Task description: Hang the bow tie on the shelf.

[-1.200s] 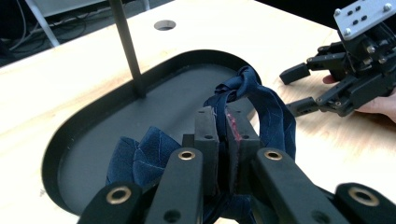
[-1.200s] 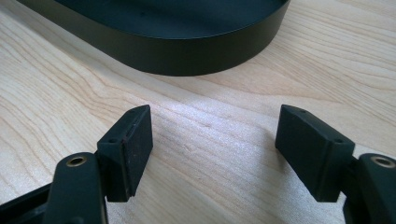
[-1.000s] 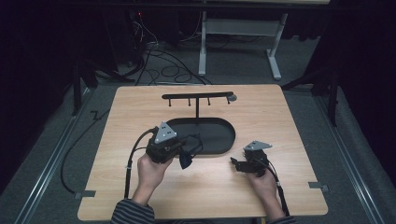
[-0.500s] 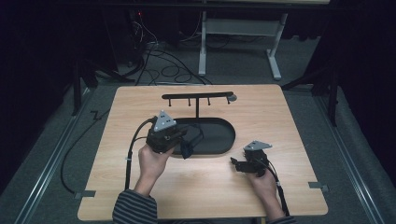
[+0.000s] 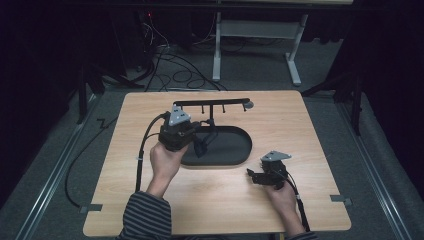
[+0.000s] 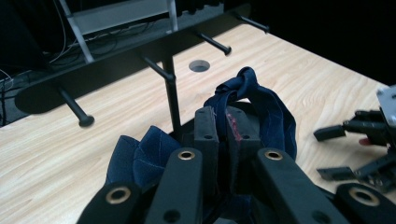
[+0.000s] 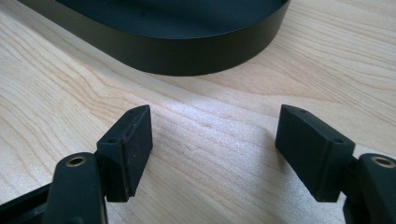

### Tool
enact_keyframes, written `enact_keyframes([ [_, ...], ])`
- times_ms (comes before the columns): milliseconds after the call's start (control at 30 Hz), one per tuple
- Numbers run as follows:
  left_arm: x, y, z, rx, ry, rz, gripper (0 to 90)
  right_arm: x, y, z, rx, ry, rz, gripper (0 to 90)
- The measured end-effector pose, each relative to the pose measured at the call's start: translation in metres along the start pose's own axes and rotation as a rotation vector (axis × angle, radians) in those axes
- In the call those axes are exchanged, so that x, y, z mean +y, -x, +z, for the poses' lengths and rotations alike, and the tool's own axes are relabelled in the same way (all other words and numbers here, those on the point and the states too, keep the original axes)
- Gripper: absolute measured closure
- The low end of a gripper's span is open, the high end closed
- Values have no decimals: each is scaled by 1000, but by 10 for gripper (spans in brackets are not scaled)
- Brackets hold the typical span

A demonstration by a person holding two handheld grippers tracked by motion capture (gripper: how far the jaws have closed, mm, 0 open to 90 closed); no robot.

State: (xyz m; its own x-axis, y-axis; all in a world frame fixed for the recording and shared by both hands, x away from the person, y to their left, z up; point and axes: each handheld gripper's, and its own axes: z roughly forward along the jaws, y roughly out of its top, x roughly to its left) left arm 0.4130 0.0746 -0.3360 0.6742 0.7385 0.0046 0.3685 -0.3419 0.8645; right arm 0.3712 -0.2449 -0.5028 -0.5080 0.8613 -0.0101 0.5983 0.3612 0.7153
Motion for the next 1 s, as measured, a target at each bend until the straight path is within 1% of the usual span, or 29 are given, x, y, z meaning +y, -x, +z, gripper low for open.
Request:
enact_keyframes([
  [33,0,0,0,0,0,0,843,0,0,0,0,0,0,288],
  [100,5,-4,6,12,-1,-20,843,0,0,0,0,2,-2,288],
  [133,6,-5,7,15,-3,-21,843,0,0,0,0,2,1,288],
  [200,8,-8,10,17,7,-45,843,0,0,0,0,2,0,288],
  [267,10,-10,14,27,13,-60,843,0,0,0,-1,2,-2,288],
  [367,13,-13,19,53,10,-63,842,0,0,0,0,2,-2,288],
  [433,14,-14,21,56,9,-68,842,0,0,0,0,2,-3,288],
  [467,16,-16,24,66,13,-78,842,0,0,0,1,2,-3,288],
  [500,16,-16,24,66,13,-78,842,0,0,0,0,2,-4,288],
  [600,19,-18,28,91,17,-78,842,0,0,0,0,3,-3,288],
  [733,22,-18,36,136,5,-62,841,0,0,0,0,3,-3,288],
  [767,22,-18,36,136,5,-62,840,0,0,0,0,3,-3,288],
  [833,23,-19,39,151,-3,-57,840,0,0,0,0,3,-4,288],
  [900,23,-19,43,164,-8,-61,838,0,0,0,0,3,-3,288],
  [1000,23,-19,45,169,-13,-60,828,0,0,0,0,3,-3,288],
])
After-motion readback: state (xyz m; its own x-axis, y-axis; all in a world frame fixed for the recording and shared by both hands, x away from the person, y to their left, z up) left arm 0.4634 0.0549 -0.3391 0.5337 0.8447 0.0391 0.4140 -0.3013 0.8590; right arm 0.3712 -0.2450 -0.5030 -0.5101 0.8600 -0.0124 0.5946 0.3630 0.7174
